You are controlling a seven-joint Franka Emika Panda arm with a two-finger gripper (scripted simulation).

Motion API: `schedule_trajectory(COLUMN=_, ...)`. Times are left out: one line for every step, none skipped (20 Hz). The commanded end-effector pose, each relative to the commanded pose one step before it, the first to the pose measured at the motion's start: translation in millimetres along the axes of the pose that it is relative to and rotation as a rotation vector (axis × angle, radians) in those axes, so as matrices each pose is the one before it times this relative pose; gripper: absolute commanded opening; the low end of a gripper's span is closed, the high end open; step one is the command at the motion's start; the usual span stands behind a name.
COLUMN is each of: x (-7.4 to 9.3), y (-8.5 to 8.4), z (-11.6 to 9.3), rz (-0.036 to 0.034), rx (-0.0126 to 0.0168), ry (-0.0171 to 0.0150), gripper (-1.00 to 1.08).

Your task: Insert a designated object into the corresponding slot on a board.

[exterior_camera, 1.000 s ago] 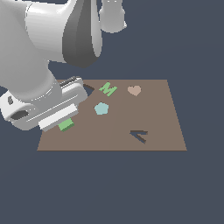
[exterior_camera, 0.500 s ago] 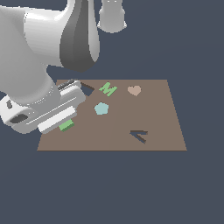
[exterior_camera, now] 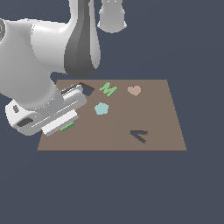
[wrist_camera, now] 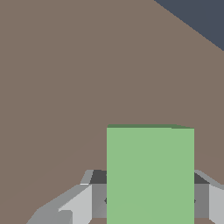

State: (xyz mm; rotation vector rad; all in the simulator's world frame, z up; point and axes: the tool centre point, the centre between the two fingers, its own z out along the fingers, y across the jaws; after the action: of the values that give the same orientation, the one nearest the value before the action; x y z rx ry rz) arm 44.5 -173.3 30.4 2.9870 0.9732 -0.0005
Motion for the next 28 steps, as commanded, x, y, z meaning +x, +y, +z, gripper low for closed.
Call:
schedule_trajectory(x=0.32, y=-0.13, z=0.46, rz=-0.00047, rx=-0.00011, ry=0.00031, gripper=-1.00)
schedule_trajectory(x=0.00, y=0.00, z=0.00, rz=0.00000, rx=0.00000, ry=0.00000, gripper=-1.00)
schedule_trajectory(x=0.00, y=0.00, z=0.00, rz=0.00000, rx=0.00000, ry=0.00000, gripper=-1.00)
schedule_trajectory(x=0.00, y=0.00, z=0.00, rz=0.00000, rx=0.00000, ry=0.00000, gripper=-1.00)
schedule_trajectory(x=0.00, y=0.00, z=0.00, rz=0.00000, rx=0.00000, ry=0.00000, gripper=-1.00)
schedule_trajectory(x=0.00, y=0.00, z=0.00, rz=0.00000, rx=0.00000, ry=0.00000, gripper=-1.00)
schedule_trajectory(x=0.00, y=0.00, z=0.00, rz=0.00000, rx=0.00000, ry=0.00000, gripper=-1.00)
schedule_trajectory(x=0.11, y=0.22, z=-0.41, rz=-0.00008, rx=-0.00058, ry=0.00037, gripper=-1.00)
schedule_trajectory(x=0.02, y=0.00, z=-0.64, rz=0.00000, rx=0.00000, ry=0.00000, gripper=-1.00)
schedule_trajectory(x=0.06, y=0.00, z=-1.92, rz=0.00000, rx=0.00000, ry=0.00000, gripper=-1.00)
schedule_trajectory(x=-0.01, y=0.07, z=-1.60, rz=0.00013, rx=0.00040, ry=-0.00025, gripper=-1.00)
schedule_trajectory(x=0.02, y=0.00, z=-0.64, rz=0.00000, rx=0.00000, ry=0.00000, gripper=-1.00)
schedule_trajectory(x=-0.30, y=-0.31, z=2.21, rz=0.00000, rx=0.00085, ry=-0.00068, gripper=-1.00)
schedule_trajectory(x=0.00, y=-0.17, z=0.06, rz=-0.00048, rx=0.00007, ry=-0.00006, gripper=-1.00)
schedule_trajectory(x=-0.18, y=-0.36, z=-0.03, rz=-0.00109, rx=-0.00001, ry=0.00001, gripper=-1.00)
schedule_trajectory(x=-0.24, y=-0.66, z=-0.03, rz=-0.00195, rx=0.00000, ry=0.00000, gripper=-1.00)
schedule_trajectory(x=-0.32, y=-0.94, z=-0.05, rz=-0.00276, rx=0.00000, ry=0.00000, gripper=-1.00)
schedule_trajectory(x=-0.41, y=-1.22, z=-0.06, rz=-0.00359, rx=0.00000, ry=0.00000, gripper=-1.00)
schedule_trajectory(x=-0.52, y=-1.48, z=-0.08, rz=-0.00437, rx=0.00000, ry=0.00000, gripper=-1.00)
schedule_trajectory(x=-0.61, y=-1.76, z=-0.09, rz=-0.00519, rx=0.00000, ry=0.00000, gripper=-1.00)
schedule_trajectory(x=-0.70, y=-2.05, z=-0.10, rz=-0.00604, rx=0.00000, ry=0.00000, gripper=-1.00)
schedule_trajectory(x=-0.81, y=-2.33, z=-0.12, rz=-0.00687, rx=0.00000, ry=0.00000, gripper=-1.00)
schedule_trajectory(x=-0.91, y=-2.62, z=-0.13, rz=-0.00774, rx=-0.00001, ry=0.00000, gripper=-1.00)
schedule_trajectory(x=-1.01, y=-2.92, z=-0.15, rz=-0.00862, rx=-0.00001, ry=0.00000, gripper=-1.00)
schedule_trajectory(x=-1.13, y=-3.21, z=-0.16, rz=-0.00951, rx=-0.00001, ry=0.00000, gripper=-1.00)
schedule_trajectory(x=-1.23, y=-3.53, z=-0.18, rz=-0.01045, rx=-0.00001, ry=0.00000, gripper=-1.00)
schedule_trajectory(x=-1.35, y=-3.84, z=-0.19, rz=-0.01138, rx=-0.00001, ry=0.00000, gripper=-1.00)
schedule_trajectory(x=-1.46, y=-4.16, z=-0.21, rz=-0.01235, rx=-0.00001, ry=0.00000, gripper=-1.00)
